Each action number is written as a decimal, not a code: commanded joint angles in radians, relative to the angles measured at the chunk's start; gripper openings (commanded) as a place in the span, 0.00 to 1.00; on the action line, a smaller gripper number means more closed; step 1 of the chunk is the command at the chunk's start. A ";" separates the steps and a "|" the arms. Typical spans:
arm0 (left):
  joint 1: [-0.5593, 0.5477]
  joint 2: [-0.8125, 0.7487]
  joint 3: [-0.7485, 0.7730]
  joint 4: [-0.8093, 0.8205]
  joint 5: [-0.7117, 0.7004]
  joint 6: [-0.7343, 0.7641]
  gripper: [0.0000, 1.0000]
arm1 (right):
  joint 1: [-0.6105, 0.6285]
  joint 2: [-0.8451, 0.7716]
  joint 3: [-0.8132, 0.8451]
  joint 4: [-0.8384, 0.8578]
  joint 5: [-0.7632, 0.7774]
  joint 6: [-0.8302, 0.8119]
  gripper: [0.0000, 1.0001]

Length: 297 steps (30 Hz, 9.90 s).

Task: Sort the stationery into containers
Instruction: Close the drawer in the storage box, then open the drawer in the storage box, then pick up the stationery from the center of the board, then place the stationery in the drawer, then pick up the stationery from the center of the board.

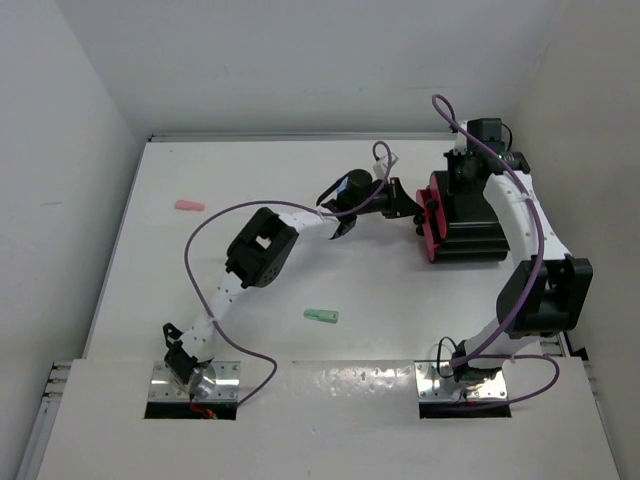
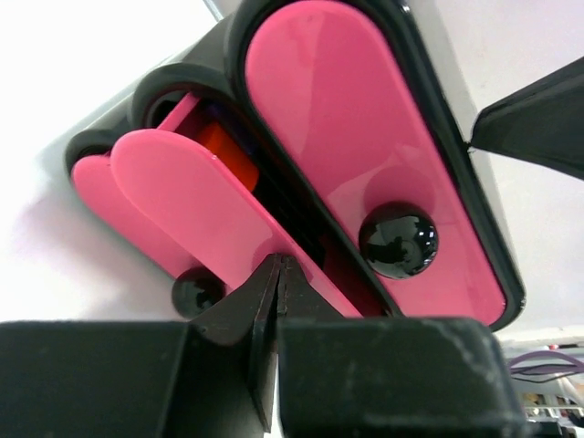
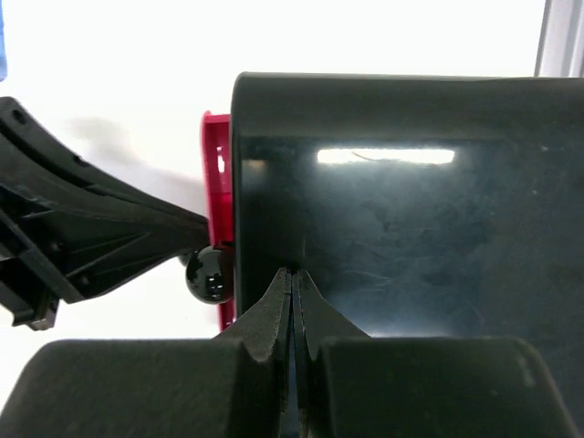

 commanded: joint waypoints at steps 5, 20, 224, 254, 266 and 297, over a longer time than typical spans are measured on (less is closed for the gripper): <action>-0.070 0.059 0.039 0.075 0.120 -0.059 0.11 | 0.001 0.054 -0.031 -0.173 -0.054 0.023 0.00; -0.111 0.136 0.099 0.101 0.134 -0.080 0.11 | 0.001 0.043 -0.057 -0.175 -0.054 0.020 0.00; 1.105 -0.846 -0.620 -1.144 0.436 1.182 1.00 | 0.463 0.754 0.664 0.199 -0.039 0.309 0.00; 0.646 -0.752 -0.505 -1.054 -0.219 0.980 1.00 | 0.204 -0.064 -0.069 0.037 0.005 0.036 0.05; 0.522 -0.713 -0.568 -1.037 -0.504 0.624 1.00 | 0.167 -0.009 -0.057 0.032 0.005 0.054 0.45; 0.389 -0.415 -0.439 -1.095 -0.650 0.552 0.56 | 0.188 -0.115 0.015 -0.048 -0.172 0.072 0.53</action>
